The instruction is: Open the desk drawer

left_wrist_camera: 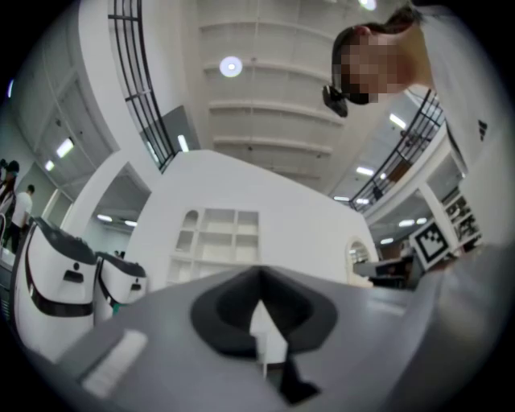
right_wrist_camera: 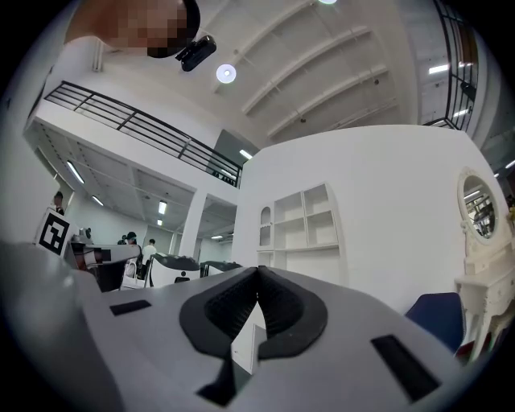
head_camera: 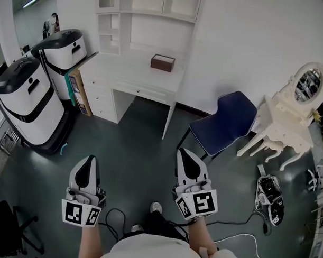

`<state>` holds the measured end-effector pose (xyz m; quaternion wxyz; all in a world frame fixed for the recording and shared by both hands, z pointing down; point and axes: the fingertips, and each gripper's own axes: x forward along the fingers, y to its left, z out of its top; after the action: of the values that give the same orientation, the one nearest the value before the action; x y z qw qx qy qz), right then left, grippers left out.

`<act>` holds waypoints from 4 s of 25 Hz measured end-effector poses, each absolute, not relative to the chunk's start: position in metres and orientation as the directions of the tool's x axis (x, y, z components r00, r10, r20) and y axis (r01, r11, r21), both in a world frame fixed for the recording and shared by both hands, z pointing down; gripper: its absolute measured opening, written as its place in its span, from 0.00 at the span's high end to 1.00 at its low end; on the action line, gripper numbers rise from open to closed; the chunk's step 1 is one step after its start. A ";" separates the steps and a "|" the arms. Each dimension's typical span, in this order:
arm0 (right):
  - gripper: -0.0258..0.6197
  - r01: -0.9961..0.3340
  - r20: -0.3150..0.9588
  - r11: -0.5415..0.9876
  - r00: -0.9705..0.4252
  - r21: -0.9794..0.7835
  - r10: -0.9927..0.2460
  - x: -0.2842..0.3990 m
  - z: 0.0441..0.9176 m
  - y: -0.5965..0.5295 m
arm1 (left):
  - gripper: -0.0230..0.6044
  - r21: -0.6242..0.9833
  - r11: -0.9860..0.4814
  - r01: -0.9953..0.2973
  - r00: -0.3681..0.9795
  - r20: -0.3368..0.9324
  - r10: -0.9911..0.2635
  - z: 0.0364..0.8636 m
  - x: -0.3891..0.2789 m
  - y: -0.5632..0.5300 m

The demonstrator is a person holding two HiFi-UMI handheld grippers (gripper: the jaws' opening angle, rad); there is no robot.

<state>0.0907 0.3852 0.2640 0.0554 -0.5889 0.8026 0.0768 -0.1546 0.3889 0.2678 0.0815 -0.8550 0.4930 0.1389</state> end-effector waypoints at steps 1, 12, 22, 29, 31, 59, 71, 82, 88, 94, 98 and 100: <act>0.96 -0.953 -0.177 0.297 -0.303 0.059 -0.937 0.093 0.264 0.381 | 0.96 -0.002 -0.502 -0.865 0.477 -0.318 -0.820 0.268 -0.151 0.384; 0.96 -0.945 -0.161 0.323 -0.328 0.057 -0.931 0.121 0.267 0.317 | 0.96 0.006 -0.511 -0.859 0.486 -0.299 -0.821 0.272 -0.113 0.323; 0.96 -0.933 -0.182 0.353 -0.360 0.071 -0.915 0.154 0.261 0.260 | 0.96 -0.006 -0.493 -0.870 0.470 -0.314 -0.825 0.265 -0.077 0.269; 0.96 -0.930 -0.190 0.363 -0.368 0.059 -0.910 0.184 0.262 0.237 | 0.96 -0.026 -0.494 -0.869 0.475 -0.323 -0.819 0.261 -0.043 0.249; 0.96 -0.932 -0.193 0.359 -0.362 0.050 -0.912 0.192 0.264 0.232 | 0.96 -0.033 -0.499 -0.866 0.483 -0.315 -0.817 0.263 -0.034 0.244; 0.96 -0.957 -0.168 0.288 -0.290 0.037 -0.942 0.133 0.267 0.011 | 0.96 -0.024 -0.582 -0.813 0.564 -0.278 -0.777 0.270 -0.087 0.012; 0.96 -0.977 -0.180 0.212 -0.211 0.015 -0.961 0.091 0.266 -0.069 | 0.96 -0.030 -0.640 -0.768 0.623 -0.272 -0.734 0.270 -0.132 -0.081; 0.96 -0.987 -0.150 0.153 -0.157 0.038 -0.976 0.086 0.273 -0.103 | 0.96 0.014 -0.671 -0.741 0.644 -0.266 -0.717 0.286 -0.142 -0.132; 0.96 -0.987 -0.145 0.157 -0.162 0.045 -0.976 0.095 0.278 -0.137 | 0.96 0.023 -0.666 -0.746 0.637 -0.265 -0.723 0.292 -0.135 -0.167; 0.96 -0.980 -0.159 0.190 -0.196 0.052 -0.968 0.108 0.269 -0.187 | 0.96 0.015 -0.643 -0.765 0.616 -0.274 -0.739 0.284 -0.121 -0.210; 0.96 -0.975 -0.162 0.214 -0.220 0.053 -0.962 0.118 0.266 -0.218 | 0.96 0.013 -0.632 -0.775 0.604 -0.278 -0.747 0.281 -0.107 -0.236; 0.96 -0.973 -0.160 0.226 -0.231 0.051 -0.960 0.124 0.267 -0.231 | 0.96 0.014 -0.626 -0.780 0.599 -0.274 -0.752 0.282 -0.100 -0.248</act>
<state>0.1243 -0.2314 0.2667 0.0469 -0.6182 0.7815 0.0699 -0.0997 -0.2482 0.2822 0.0537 -0.8926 0.4292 0.1274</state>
